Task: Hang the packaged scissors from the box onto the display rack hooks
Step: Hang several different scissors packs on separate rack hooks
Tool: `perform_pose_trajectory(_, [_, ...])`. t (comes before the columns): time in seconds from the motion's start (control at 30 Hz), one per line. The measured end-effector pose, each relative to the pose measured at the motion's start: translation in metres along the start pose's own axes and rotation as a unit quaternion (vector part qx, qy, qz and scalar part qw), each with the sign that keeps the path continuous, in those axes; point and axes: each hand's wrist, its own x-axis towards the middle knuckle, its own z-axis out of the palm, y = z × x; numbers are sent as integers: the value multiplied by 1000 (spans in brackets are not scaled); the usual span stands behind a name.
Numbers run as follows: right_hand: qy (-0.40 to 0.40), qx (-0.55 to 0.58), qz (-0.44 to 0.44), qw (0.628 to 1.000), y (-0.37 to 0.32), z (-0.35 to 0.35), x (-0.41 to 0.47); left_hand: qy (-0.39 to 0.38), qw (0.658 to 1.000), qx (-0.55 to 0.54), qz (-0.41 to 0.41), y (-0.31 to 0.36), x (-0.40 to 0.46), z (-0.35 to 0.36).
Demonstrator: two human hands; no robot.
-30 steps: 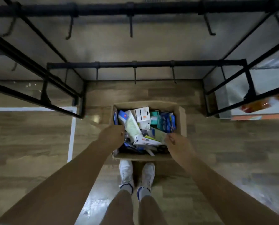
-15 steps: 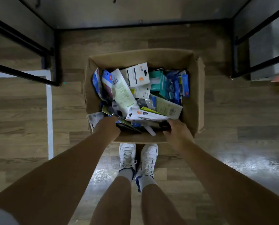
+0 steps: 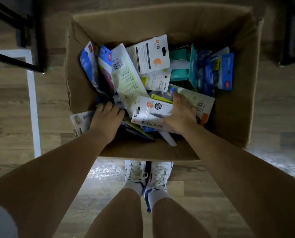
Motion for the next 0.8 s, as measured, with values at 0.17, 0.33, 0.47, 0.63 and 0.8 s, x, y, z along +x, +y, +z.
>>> perform_pose_trajectory(0.17, [-39, 197, 75, 977, -11, -10, 19, 10, 1000, -14, 9, -2, 14, -3])
perform_pose_trajectory(0.33, [-113, 168, 58, 978, -17, -14, 13, -31, 999, -32, -7, -8, 14, -12])
perform_pose_trajectory(0.47, [-130, 115, 41, 984, -23, -28, -3, -39, 999, -8, 12, -10, 11, -30])
perform_pose_trajectory(0.63, [-46, 173, 108, 978, -16, -57, -35, -13, 999, 16, 47, -18, -16, -61])
perform_pose_trajectory(0.8, [8, 181, 159, 971, -23, -101, -82, -11, 998, 25, 58, -37, -53, -119])
